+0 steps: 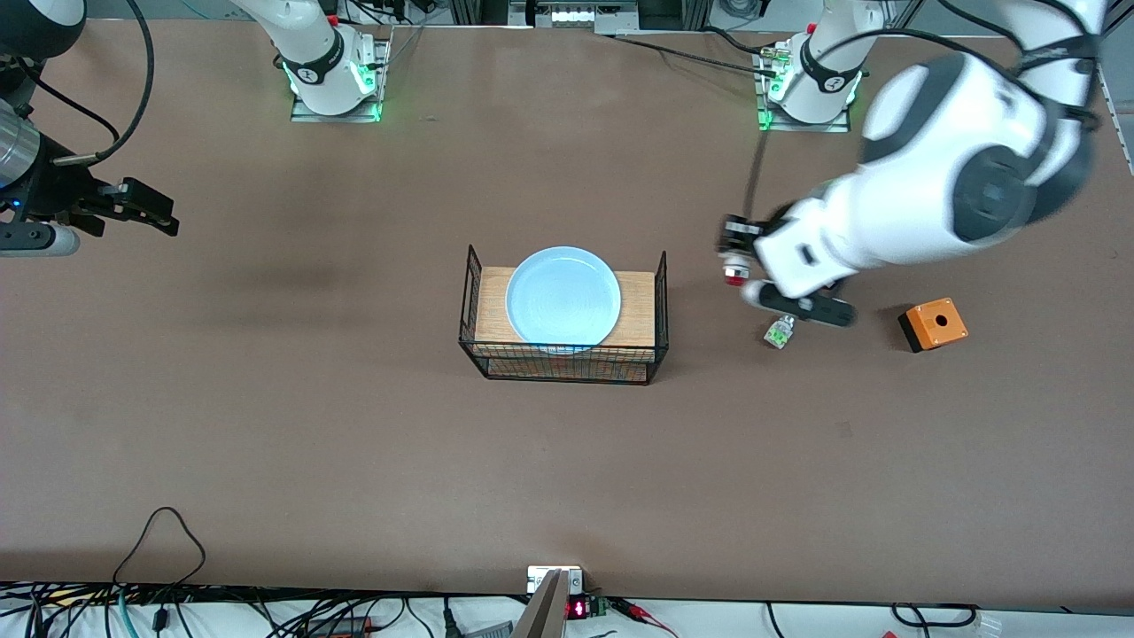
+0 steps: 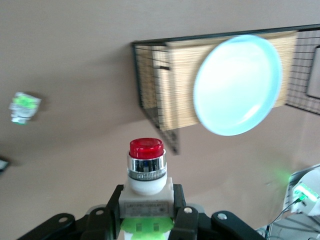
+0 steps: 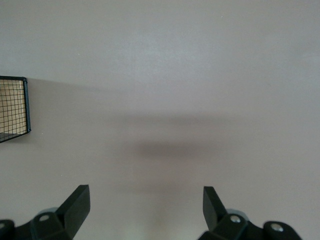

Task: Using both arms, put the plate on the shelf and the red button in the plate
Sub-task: 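Carry the red button with the left gripper onto the plate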

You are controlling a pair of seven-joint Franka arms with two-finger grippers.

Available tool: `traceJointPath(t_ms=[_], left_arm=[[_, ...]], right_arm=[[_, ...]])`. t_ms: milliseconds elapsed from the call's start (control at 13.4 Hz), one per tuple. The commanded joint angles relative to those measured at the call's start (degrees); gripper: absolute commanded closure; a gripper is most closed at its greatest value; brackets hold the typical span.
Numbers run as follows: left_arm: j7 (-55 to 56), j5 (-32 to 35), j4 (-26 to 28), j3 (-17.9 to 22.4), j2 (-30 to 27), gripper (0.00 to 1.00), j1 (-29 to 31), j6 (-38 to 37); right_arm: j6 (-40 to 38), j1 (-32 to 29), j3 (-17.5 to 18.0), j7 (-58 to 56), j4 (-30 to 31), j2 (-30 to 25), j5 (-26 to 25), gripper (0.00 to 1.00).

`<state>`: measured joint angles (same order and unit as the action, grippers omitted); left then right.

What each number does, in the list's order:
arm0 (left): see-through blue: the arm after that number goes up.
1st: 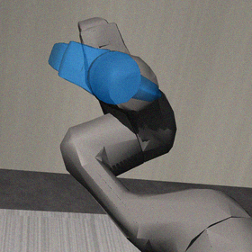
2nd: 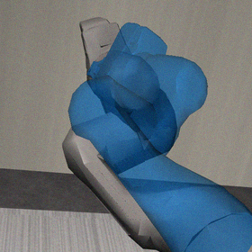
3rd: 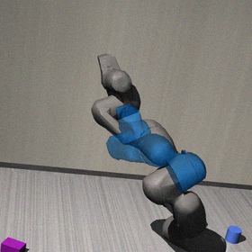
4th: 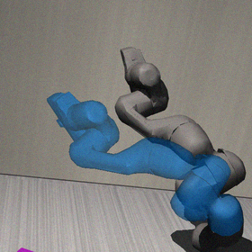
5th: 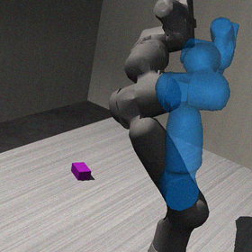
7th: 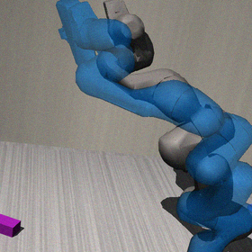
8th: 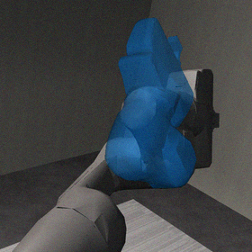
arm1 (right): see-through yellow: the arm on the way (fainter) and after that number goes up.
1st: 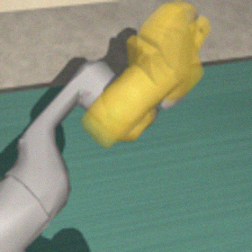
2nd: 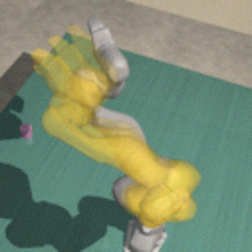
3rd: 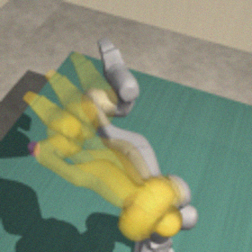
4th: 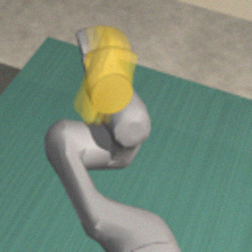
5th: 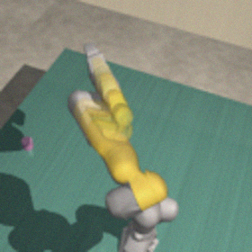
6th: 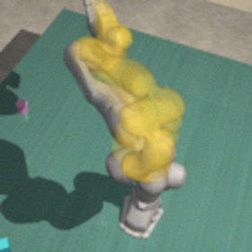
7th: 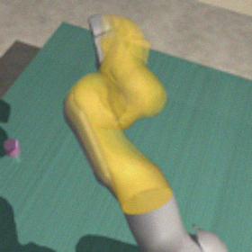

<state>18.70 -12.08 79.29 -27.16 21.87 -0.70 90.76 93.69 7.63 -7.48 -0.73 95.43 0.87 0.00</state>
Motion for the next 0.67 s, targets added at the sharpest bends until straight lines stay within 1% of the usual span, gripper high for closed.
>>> traceJointPath(t_ms=[0,75,224,298,373,522,596], left_arm=[[8.16,1.43,-1.16,0.52,2.82,1.0,-6.4,6.41],[11.67,3.62,-1.16,0.53,4.13,1.0,-8.77,9.41],[18.27,10.9,-1.33,0.7,7.82,1.0,-14.39,14.6],[19.87,13.89,-1.42,0.87,9.49,1.0,-16.25,17.76],[20.41,15.58,-1.33,0.79,11.33,1.0,-17.22,21.18],[21.81,16.38,-1.33,1.23,14.24,0.99,-19.16,26.82],[22.6,18.3,-1.33,1.32,15.12,0.99,-19.86,27.97]], right_arm=[[-0.88,0.01,0.18,-0.15,-0.42,-0.52,-0.88,0.0],[-0.88,0.1,0.18,-0.23,-0.42,-0.52,-0.88,0.0],[-0.97,0.1,0.18,-0.23,-0.59,-0.43,-0.88,0.0],[-0.97,0.19,0.18,-0.23,-0.59,-0.43,-0.88,0.0],[-0.97,0.1,0.18,-0.23,-0.59,-0.43,-0.88,0.0],[-0.97,0.1,0.18,-0.23,-0.59,-0.43,-0.88,0.0],[-0.88,0.1,0.18,-0.23,-0.59,-0.43,-0.88,0.0]])
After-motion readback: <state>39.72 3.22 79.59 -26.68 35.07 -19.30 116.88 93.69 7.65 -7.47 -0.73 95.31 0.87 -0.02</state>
